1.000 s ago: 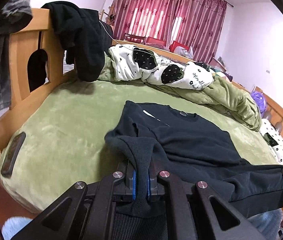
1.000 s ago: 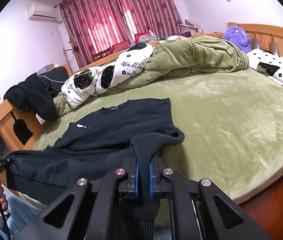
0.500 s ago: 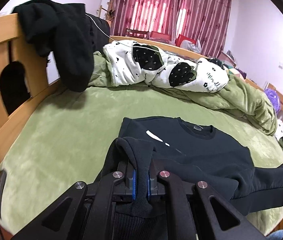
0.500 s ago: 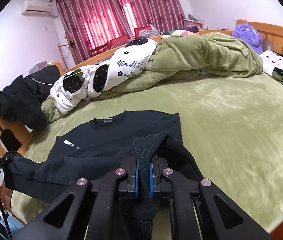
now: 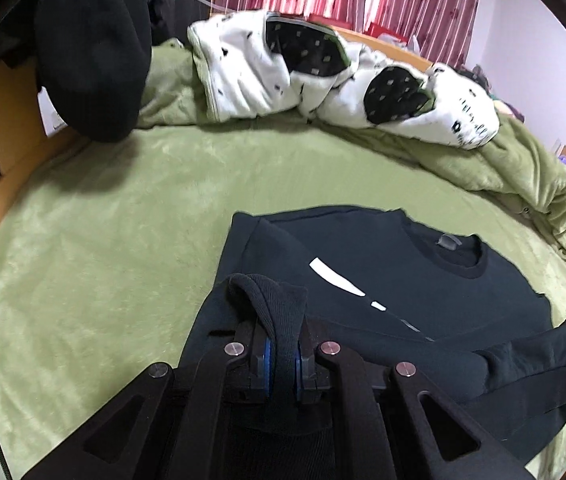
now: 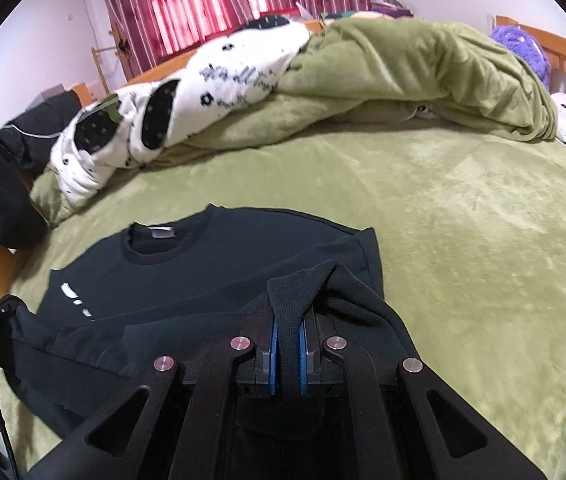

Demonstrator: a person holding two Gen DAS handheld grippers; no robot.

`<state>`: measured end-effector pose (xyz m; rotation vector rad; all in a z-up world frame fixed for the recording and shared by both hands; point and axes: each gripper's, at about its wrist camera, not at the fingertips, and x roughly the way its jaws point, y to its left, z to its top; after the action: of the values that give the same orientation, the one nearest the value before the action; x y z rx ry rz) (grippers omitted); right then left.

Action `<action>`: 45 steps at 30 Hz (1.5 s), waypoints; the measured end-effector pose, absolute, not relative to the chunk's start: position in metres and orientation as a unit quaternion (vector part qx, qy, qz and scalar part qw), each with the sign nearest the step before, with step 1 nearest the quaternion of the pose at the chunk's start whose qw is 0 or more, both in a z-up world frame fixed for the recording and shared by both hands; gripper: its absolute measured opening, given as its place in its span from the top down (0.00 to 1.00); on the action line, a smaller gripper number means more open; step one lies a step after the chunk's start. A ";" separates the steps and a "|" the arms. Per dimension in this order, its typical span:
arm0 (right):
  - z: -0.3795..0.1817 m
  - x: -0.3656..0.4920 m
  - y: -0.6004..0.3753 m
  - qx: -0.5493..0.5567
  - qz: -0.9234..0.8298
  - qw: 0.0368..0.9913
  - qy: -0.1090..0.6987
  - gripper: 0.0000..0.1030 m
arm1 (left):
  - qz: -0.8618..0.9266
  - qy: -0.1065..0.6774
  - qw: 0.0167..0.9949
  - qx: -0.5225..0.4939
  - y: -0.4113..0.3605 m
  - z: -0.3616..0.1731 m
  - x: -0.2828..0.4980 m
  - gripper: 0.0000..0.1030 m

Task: Fold small clothes
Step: 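Lift the hem with both tools and fold it up toward the collar, then release the hem and press the folded band flat with both tools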

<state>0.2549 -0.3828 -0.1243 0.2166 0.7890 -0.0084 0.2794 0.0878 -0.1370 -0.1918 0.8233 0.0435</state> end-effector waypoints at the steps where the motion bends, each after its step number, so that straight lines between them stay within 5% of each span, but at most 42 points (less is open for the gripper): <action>1: -0.131 0.261 -0.383 0.103 -0.006 0.916 0.388 0.92 | 0.022 0.403 0.910 -0.090 0.088 -0.142 0.283 0.92; 13: -0.182 0.287 -0.382 0.084 -0.021 0.894 0.441 0.86 | 0.039 0.421 0.905 -0.045 0.078 -0.161 0.291 0.85; 16: -0.171 0.274 -0.378 0.063 -0.035 0.900 0.430 0.78 | 0.042 0.421 0.905 -0.047 0.076 -0.155 0.284 0.78; 21: -0.145 0.239 -0.366 0.039 -0.034 0.909 0.412 0.71 | 0.035 0.403 0.913 -0.057 0.075 -0.139 0.252 0.48; 45: -0.155 0.142 -0.319 0.067 0.062 0.906 0.414 0.81 | -0.008 0.414 0.910 -0.029 0.048 -0.156 0.155 0.46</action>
<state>0.1416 -0.3189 -0.1550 0.1390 0.8553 0.1275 0.1555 0.0480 -0.1564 -0.0592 0.8543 -0.0170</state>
